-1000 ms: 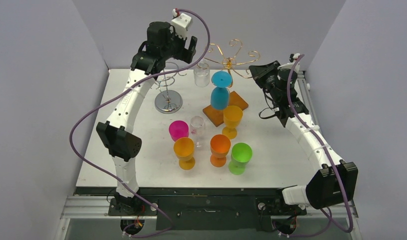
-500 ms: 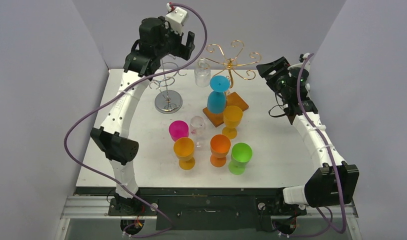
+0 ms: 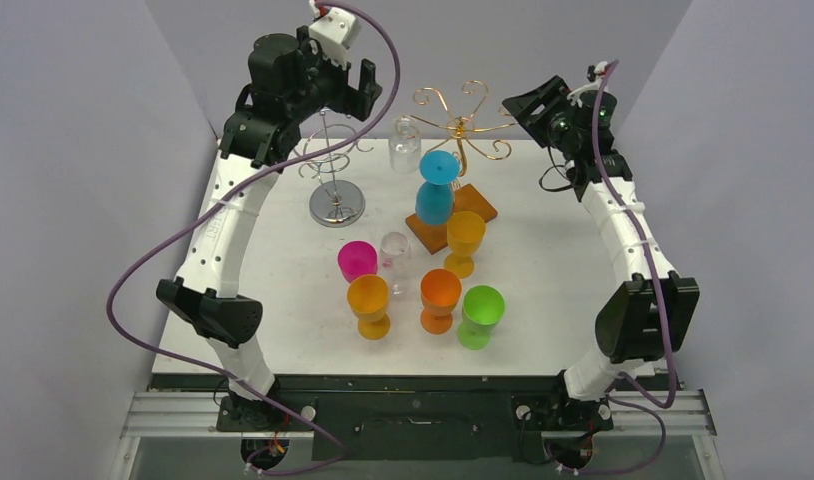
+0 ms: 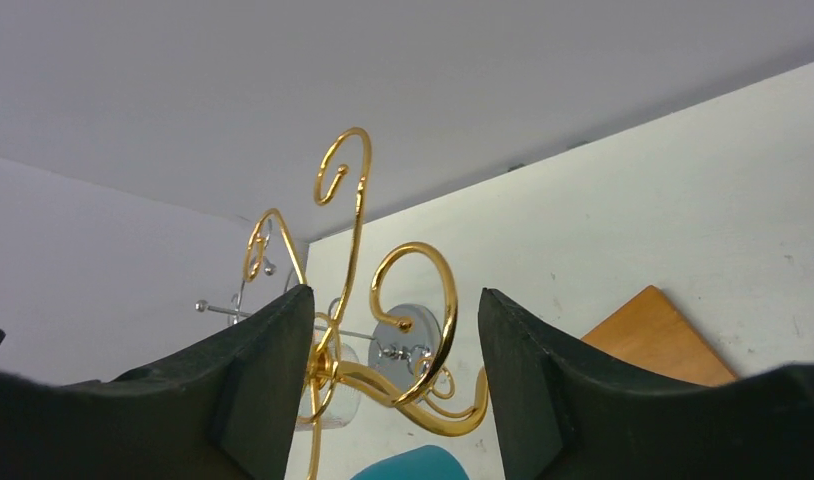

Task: Place the wine glass upside down on the wine glass rack
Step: Adjust the wine rack at the center of the board.

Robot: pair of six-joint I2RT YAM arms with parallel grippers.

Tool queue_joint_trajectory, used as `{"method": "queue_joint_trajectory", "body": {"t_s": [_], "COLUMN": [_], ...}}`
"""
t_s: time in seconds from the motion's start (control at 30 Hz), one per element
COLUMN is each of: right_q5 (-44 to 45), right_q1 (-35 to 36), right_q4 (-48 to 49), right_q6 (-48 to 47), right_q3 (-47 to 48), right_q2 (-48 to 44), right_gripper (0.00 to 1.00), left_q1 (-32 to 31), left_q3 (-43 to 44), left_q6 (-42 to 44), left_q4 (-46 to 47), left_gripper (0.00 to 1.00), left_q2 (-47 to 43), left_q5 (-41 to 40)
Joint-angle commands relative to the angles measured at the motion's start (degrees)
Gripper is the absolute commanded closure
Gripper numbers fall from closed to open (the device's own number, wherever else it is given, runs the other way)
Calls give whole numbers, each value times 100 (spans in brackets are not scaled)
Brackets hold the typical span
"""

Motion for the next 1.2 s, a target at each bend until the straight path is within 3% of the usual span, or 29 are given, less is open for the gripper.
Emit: {"method": "queue_joint_trajectory", "body": {"t_s": [0.0,0.27,0.4,0.77,1.17], "right_q5": [-152,-174,159,1143,1549], "right_q1": [-32,-32,25,352,381], "right_q4": [-107,269,470,414,463], "right_q6": [9,328,326,82,-93], "right_q3": [479,554,290,-400,-1062], "right_q2": [290,551,379,-194,-629], "right_gripper": [48,85,97,100,100], "left_q1": [13,-82,-422,-1430,-1439], "left_q3": [50,16,140,1747,1871], "left_q6": [-173,-133,370,1857,2672], "left_q4": [4,-285,-588,-1395,-1644], "left_gripper": [15,16,16,17,16], "left_q2": [-180,-268,-194,1097,1664], "left_q5": [225,603,817,245,-198]}}
